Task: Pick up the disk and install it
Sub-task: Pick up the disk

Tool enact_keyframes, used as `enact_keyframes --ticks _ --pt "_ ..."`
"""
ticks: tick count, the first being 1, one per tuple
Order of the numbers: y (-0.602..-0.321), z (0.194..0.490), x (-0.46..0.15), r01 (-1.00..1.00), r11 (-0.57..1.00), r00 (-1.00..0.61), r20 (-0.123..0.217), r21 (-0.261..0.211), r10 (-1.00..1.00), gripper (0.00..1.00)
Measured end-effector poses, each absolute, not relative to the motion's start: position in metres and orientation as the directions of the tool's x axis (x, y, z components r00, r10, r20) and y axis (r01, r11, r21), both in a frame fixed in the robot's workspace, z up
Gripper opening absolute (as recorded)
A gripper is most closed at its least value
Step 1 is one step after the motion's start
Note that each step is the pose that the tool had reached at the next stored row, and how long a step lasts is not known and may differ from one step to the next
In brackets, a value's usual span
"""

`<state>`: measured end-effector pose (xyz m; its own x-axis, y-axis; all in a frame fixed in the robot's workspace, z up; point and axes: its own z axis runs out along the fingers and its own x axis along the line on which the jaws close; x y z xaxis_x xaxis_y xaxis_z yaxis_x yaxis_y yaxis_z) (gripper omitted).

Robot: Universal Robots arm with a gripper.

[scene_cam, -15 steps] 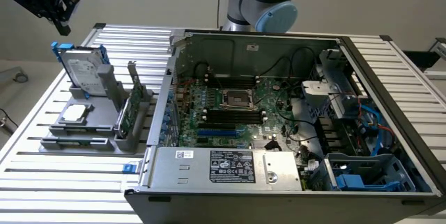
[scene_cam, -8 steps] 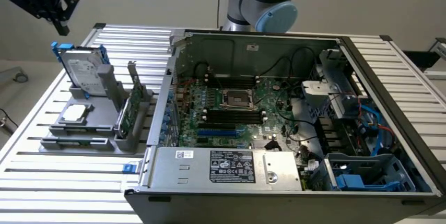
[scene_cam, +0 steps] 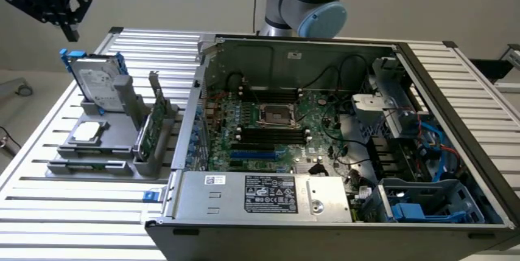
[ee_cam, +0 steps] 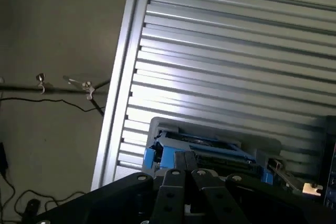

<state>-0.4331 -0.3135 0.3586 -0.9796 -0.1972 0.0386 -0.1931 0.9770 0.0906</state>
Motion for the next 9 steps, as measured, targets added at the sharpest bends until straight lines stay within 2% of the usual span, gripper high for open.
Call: enact_keyframes --ticks 9 --pt "-0.3135 0.3585 -0.4331 -0.349 0.933 -0.935 0.039 0.09 -0.354 0.11"
